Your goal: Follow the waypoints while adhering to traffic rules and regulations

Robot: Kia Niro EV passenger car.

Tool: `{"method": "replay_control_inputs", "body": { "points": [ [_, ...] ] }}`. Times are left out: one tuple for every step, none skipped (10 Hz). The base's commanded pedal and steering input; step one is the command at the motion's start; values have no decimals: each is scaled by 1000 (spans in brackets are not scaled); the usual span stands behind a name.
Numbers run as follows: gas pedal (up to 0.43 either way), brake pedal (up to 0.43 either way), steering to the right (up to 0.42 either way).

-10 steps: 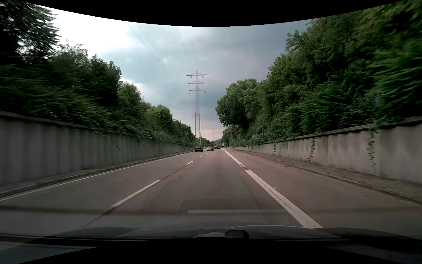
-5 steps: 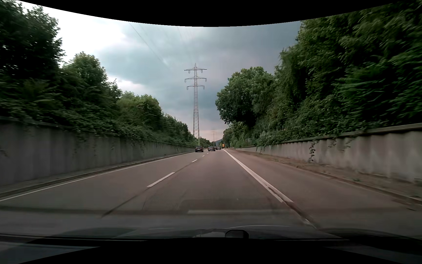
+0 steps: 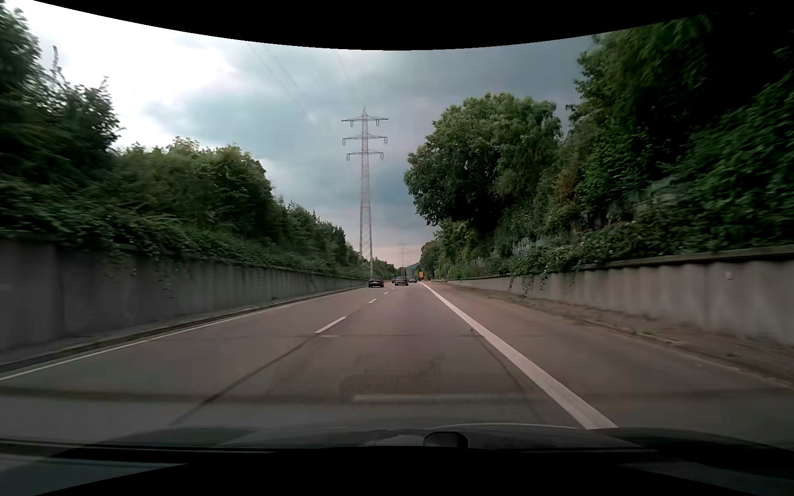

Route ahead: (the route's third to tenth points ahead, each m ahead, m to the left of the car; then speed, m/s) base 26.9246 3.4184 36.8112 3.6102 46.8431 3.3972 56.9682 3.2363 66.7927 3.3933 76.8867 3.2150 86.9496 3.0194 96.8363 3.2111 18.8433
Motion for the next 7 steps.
{"method": "replay_control_inputs", "body": {
  "points": [
    [87, 0, -1],
    [98, 0, -1],
    [98, 0, -1],
    [98, 0, -1],
    [98, 0, -1],
    [98, 0, 0],
    [98, 0, -1]
  ]
}}
